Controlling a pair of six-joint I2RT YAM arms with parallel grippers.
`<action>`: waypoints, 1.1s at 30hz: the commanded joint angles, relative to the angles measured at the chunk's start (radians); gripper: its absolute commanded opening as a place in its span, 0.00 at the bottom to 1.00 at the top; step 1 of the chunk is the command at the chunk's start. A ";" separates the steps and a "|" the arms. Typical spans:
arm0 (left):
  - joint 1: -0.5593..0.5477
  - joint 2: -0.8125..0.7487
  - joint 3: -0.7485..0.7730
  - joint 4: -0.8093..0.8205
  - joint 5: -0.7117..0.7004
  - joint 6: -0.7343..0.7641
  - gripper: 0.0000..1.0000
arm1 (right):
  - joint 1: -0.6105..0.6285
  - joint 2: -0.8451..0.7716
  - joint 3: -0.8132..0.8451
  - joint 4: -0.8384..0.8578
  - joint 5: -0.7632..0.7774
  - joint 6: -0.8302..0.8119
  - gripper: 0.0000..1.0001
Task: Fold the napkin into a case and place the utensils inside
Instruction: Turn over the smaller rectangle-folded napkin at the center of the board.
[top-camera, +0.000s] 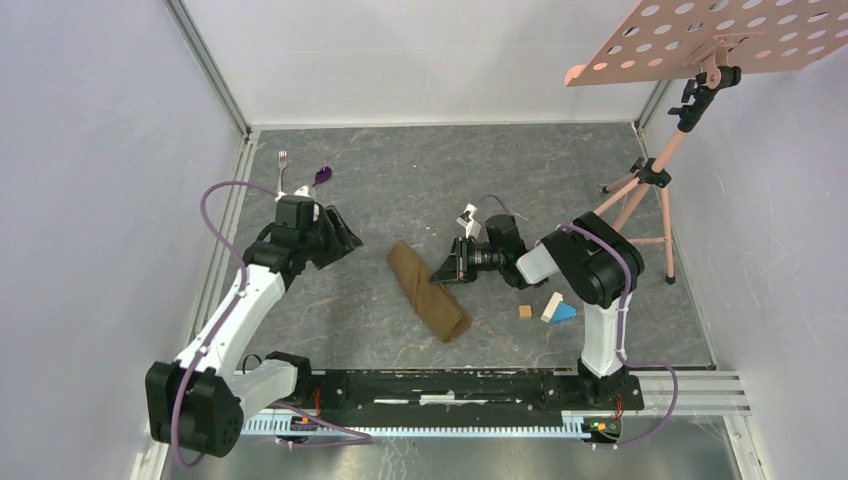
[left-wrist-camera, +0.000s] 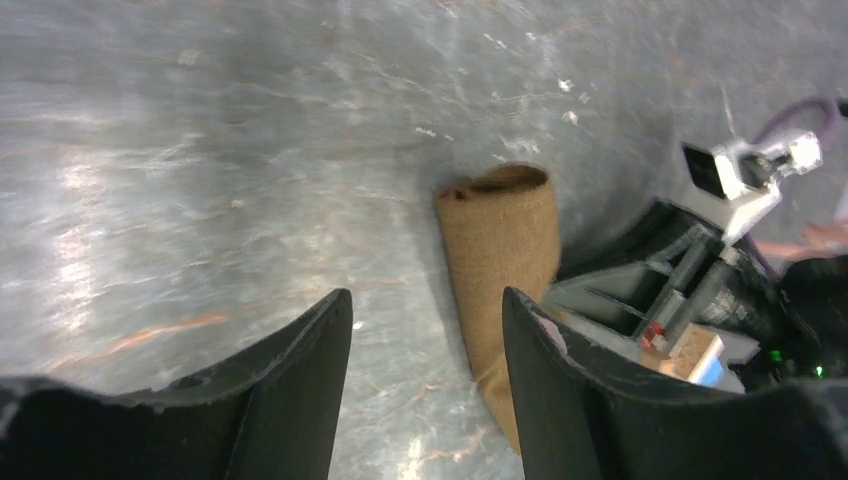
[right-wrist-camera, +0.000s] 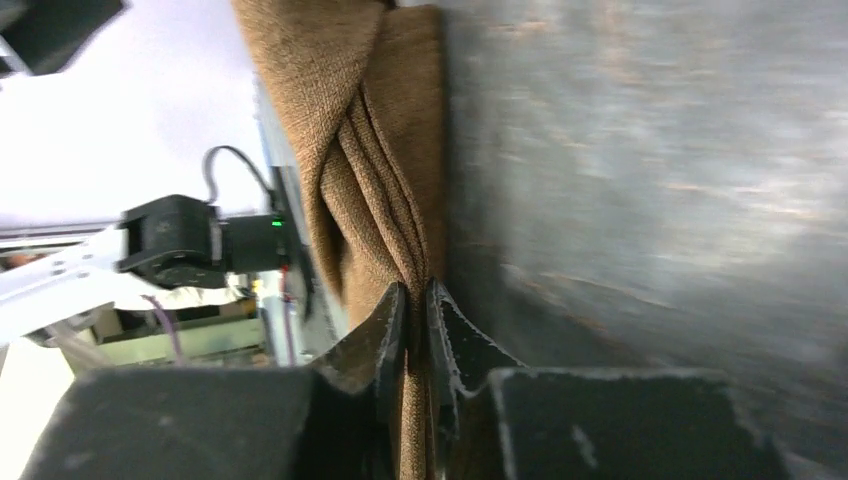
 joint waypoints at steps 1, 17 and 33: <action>-0.031 0.095 0.019 0.179 0.287 0.035 0.63 | -0.047 -0.037 0.159 -0.556 0.052 -0.471 0.21; -0.179 0.571 0.125 0.574 0.399 -0.175 0.36 | 0.247 -0.517 0.217 -1.148 0.691 -0.800 0.56; -0.166 0.817 0.280 0.421 0.250 0.031 0.34 | 0.246 -0.497 0.036 -1.032 1.076 -0.854 0.29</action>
